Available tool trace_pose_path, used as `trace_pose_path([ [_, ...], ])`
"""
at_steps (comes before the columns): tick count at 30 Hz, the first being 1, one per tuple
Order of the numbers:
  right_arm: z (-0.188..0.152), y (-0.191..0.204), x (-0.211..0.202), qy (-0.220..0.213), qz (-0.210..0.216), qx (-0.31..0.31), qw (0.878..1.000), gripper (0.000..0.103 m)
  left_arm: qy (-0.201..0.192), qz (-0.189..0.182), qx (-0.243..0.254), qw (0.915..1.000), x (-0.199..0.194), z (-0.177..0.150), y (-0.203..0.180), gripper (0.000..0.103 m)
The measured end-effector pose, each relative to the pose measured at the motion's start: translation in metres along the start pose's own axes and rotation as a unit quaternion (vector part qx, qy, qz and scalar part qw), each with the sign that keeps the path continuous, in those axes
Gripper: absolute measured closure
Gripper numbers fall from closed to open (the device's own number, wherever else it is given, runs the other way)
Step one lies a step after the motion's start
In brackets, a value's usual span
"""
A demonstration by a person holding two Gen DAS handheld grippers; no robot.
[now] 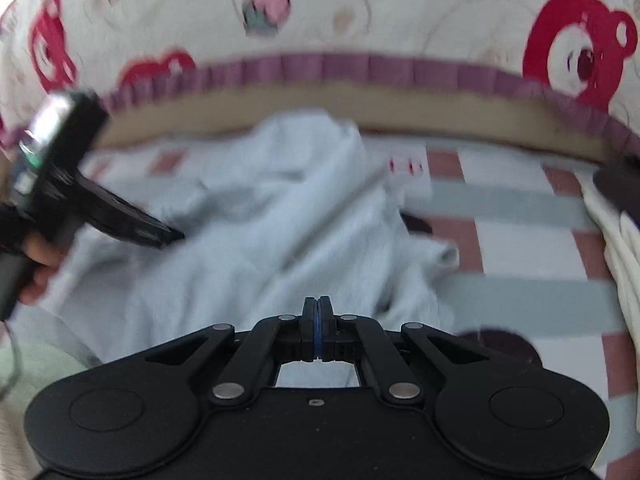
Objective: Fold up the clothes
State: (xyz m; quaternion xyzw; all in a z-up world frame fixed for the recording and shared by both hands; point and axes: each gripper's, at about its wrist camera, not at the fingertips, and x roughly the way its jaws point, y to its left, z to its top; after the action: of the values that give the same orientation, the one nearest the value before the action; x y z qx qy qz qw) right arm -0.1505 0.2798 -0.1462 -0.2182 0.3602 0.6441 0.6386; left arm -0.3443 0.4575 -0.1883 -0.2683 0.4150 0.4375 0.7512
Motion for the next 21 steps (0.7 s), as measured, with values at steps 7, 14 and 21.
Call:
trace_pose_path([
  [7,-0.026,0.053,-0.006,0.012,0.101,-0.08,0.992,0.041,-0.034,0.002,-0.034,0.9988,-0.02,0.001,0.02,0.095],
  [14,-0.067,0.092,0.013,0.136,0.159,-0.087,0.974,0.03,-0.047,-0.038,-0.14,0.9883,-0.03,-0.002,0.059,0.094],
  [21,-0.077,0.096,0.006,0.146,0.124,-0.125,0.974,0.031,-0.042,-0.059,-0.167,0.9833,-0.021,-0.002,0.066,0.094],
])
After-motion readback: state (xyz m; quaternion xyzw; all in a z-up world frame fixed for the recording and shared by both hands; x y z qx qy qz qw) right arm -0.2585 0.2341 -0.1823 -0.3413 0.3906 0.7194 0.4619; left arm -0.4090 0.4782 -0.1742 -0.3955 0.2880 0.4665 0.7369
